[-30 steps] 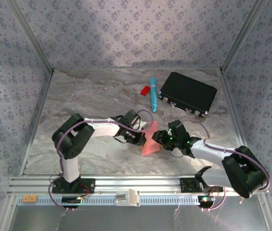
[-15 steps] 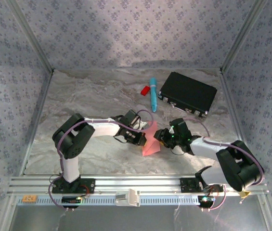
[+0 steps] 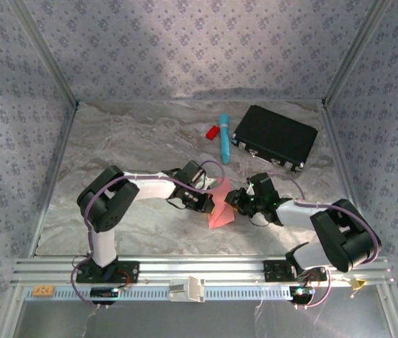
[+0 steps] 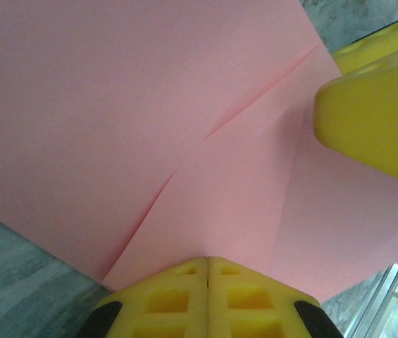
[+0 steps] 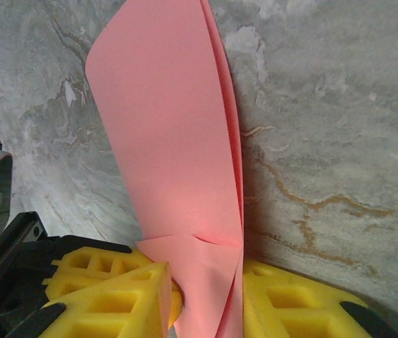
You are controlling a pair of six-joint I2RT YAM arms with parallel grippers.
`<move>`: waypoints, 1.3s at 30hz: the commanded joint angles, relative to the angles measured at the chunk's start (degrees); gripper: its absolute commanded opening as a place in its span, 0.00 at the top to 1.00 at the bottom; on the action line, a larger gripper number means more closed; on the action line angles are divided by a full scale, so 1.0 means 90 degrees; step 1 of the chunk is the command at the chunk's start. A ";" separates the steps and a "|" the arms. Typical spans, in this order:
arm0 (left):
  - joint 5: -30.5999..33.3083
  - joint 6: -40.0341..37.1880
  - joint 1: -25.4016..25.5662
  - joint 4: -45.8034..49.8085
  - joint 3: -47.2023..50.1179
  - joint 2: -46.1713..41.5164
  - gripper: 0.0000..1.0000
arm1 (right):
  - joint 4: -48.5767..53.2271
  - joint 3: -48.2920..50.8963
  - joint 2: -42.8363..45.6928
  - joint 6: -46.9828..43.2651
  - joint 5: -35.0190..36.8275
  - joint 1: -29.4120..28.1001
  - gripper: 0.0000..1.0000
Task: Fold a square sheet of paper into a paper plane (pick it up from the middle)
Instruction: Turn over the paper at the center of the table.
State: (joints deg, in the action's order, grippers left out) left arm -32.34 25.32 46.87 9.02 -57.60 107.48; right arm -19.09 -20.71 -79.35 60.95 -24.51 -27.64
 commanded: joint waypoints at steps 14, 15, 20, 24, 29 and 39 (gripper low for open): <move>0.0174 0.0103 -0.0045 0.0178 0.0004 -0.0504 0.93 | -0.0424 0.0268 -0.0043 -0.0179 -0.0091 0.0089 0.92; 0.0240 0.0116 -0.0048 0.0187 0.0013 -0.0617 0.90 | -0.0357 0.0258 0.0034 -0.0203 -0.0071 0.0083 0.93; 0.0758 0.0165 -0.0048 0.0112 0.0249 -0.1314 0.82 | 0.0269 0.0156 0.0510 -0.0391 0.0149 0.0005 0.94; 0.1263 0.0146 -0.0057 0.0102 0.0497 -0.1900 0.77 | 0.1155 -0.0069 0.1033 -0.0658 0.0560 -0.0179 0.94; 0.1895 0.0153 -0.0083 0.0081 0.0823 -0.2601 0.74 | 0.2224 -0.0310 0.1661 -0.0819 0.1276 -0.0388 0.94; 0.3068 0.0419 -0.0341 0.0110 0.1496 -0.3973 0.64 | 0.4288 -0.1270 0.2160 -0.1413 0.2402 -0.0772 0.94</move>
State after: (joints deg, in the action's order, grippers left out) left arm -9.52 27.79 44.66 9.26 -45.39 74.78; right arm 10.50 -28.47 -60.80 51.31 -8.71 -33.28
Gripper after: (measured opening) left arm 0.360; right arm 0.067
